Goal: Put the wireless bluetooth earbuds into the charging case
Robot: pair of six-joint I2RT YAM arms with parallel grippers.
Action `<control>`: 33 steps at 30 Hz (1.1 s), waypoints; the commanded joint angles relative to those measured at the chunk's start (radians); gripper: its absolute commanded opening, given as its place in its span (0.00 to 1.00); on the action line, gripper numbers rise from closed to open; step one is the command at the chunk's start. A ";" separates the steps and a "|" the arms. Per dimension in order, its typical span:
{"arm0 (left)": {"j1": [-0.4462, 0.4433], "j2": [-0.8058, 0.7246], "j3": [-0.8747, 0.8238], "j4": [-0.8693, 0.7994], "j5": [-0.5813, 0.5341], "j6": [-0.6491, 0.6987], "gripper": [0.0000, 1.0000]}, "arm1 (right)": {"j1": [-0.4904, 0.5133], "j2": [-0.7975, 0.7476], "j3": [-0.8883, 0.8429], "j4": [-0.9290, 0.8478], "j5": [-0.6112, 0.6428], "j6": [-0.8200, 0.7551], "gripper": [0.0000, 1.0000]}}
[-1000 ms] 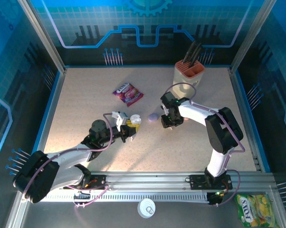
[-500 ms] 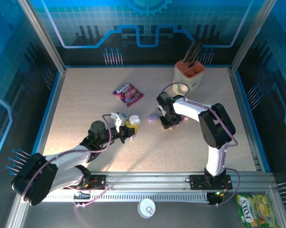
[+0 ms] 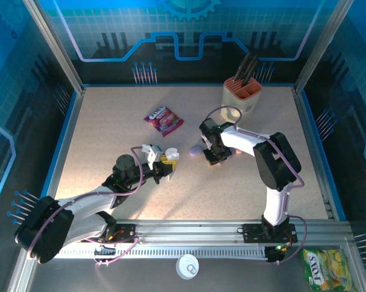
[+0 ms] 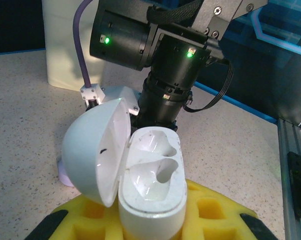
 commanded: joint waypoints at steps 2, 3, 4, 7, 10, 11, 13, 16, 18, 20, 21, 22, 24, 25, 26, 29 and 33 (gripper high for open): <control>0.008 -0.016 -0.017 0.014 -0.003 0.027 0.17 | 0.003 -0.114 -0.047 0.058 -0.053 0.045 0.22; 0.007 -0.012 -0.014 0.016 -0.002 0.027 0.17 | 0.001 -0.131 -0.056 0.068 -0.061 0.050 0.22; 0.008 -0.008 -0.012 0.017 -0.002 0.028 0.17 | 0.000 -0.152 -0.069 0.080 -0.072 0.057 0.22; 0.006 0.016 -0.004 0.035 -0.011 0.024 0.17 | -0.010 -0.231 -0.115 0.128 -0.138 0.091 0.22; 0.003 0.065 -0.002 0.111 -0.033 0.009 0.16 | -0.031 -0.331 -0.173 0.198 -0.237 0.133 0.21; 0.002 0.082 -0.004 0.146 -0.042 0.003 0.16 | -0.039 -0.361 -0.193 0.217 -0.272 0.145 0.21; -0.006 0.124 -0.002 0.218 -0.076 -0.001 0.16 | -0.062 -0.433 -0.231 0.268 -0.356 0.175 0.21; -0.035 0.187 0.018 0.286 -0.121 0.022 0.16 | -0.086 -0.523 -0.279 0.336 -0.447 0.228 0.21; -0.065 0.227 0.040 0.308 -0.160 0.054 0.16 | -0.096 -0.574 -0.302 0.372 -0.501 0.259 0.21; -0.106 0.270 0.059 0.330 -0.220 0.109 0.16 | -0.104 -0.621 -0.319 0.410 -0.549 0.287 0.21; -0.127 0.292 0.070 0.344 -0.250 0.134 0.16 | -0.106 -0.644 -0.328 0.432 -0.573 0.304 0.21; -0.144 0.321 0.079 0.366 -0.280 0.150 0.16 | -0.108 -0.663 -0.335 0.450 -0.593 0.320 0.21; -0.164 0.377 0.092 0.434 -0.310 0.163 0.16 | -0.111 -0.691 -0.338 0.478 -0.627 0.342 0.21; -0.174 0.407 0.097 0.479 -0.325 0.167 0.15 | -0.110 -0.703 -0.340 0.490 -0.640 0.354 0.21; -0.181 0.435 0.103 0.515 -0.336 0.169 0.15 | -0.110 -0.711 -0.343 0.499 -0.652 0.364 0.21; -0.205 0.496 0.139 0.560 -0.353 0.175 0.14 | -0.109 -0.730 -0.351 0.535 -0.690 0.392 0.21; -0.237 0.540 0.180 0.570 -0.360 0.197 0.14 | -0.107 -0.738 -0.364 0.580 -0.713 0.427 0.21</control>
